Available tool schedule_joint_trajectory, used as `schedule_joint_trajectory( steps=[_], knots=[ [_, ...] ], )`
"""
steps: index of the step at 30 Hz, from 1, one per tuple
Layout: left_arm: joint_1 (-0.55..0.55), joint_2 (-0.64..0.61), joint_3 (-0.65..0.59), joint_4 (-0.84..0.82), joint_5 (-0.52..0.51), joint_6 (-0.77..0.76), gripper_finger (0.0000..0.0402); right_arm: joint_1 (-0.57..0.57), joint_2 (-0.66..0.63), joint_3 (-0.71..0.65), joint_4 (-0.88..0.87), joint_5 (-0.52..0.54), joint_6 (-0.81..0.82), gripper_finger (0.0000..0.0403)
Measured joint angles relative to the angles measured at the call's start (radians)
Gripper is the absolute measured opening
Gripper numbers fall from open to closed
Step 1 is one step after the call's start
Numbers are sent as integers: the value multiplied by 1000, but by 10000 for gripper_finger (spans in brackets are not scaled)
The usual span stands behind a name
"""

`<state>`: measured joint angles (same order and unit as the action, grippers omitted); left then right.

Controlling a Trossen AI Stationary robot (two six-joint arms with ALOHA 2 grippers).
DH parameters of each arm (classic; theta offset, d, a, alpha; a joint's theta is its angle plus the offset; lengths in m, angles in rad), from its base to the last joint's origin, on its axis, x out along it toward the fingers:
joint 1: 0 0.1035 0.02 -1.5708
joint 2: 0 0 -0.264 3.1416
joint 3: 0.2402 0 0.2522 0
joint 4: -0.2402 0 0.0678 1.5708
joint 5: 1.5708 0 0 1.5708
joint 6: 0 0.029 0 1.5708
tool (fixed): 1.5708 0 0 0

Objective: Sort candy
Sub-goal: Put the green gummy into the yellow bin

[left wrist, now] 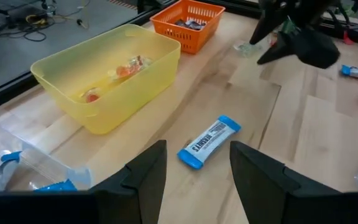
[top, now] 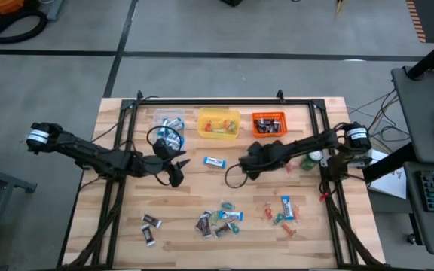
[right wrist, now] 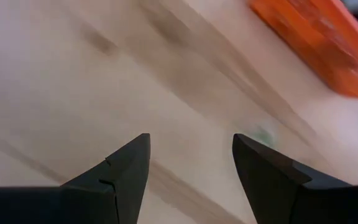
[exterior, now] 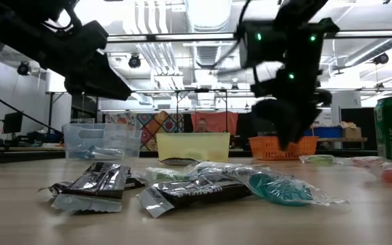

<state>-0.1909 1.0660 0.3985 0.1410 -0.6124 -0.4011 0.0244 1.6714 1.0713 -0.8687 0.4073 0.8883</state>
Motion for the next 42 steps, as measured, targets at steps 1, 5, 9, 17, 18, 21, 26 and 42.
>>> schedule_joint_trajectory(
  steps=[1, 5, 9, 17, 18, 21, 26, 42],
  knots=[
    [0, 0, 0, 0, -4, 2, 160, -14, 0, -4, -28, -16, -11, 221],
    [0, 0, 0, 0, -7, 38, 160, -56, 0, -27, -37, -114, -77, 221],
    [1, 0, 0, 8, -7, 52, 160, -76, 0, -47, -42, -145, -94, 221],
    [1, 0, 0, 32, -7, 54, 160, -88, 0, -51, -80, -138, -104, 221],
    [1, 0, 0, 33, -8, 57, 160, -92, 0, -52, -86, -134, -115, 221],
    [1, 0, 0, 38, -8, 58, 160, -113, 0, -56, -102, -119, -150, 221],
    [1, 0, 0, 43, -8, 58, 160, -167, 4, -73, -84, -118, -232, 217],
    [1, 0, 0, 53, -8, 41, 160, -194, 1, -81, -17, -206, -356, 16]
  ],
)
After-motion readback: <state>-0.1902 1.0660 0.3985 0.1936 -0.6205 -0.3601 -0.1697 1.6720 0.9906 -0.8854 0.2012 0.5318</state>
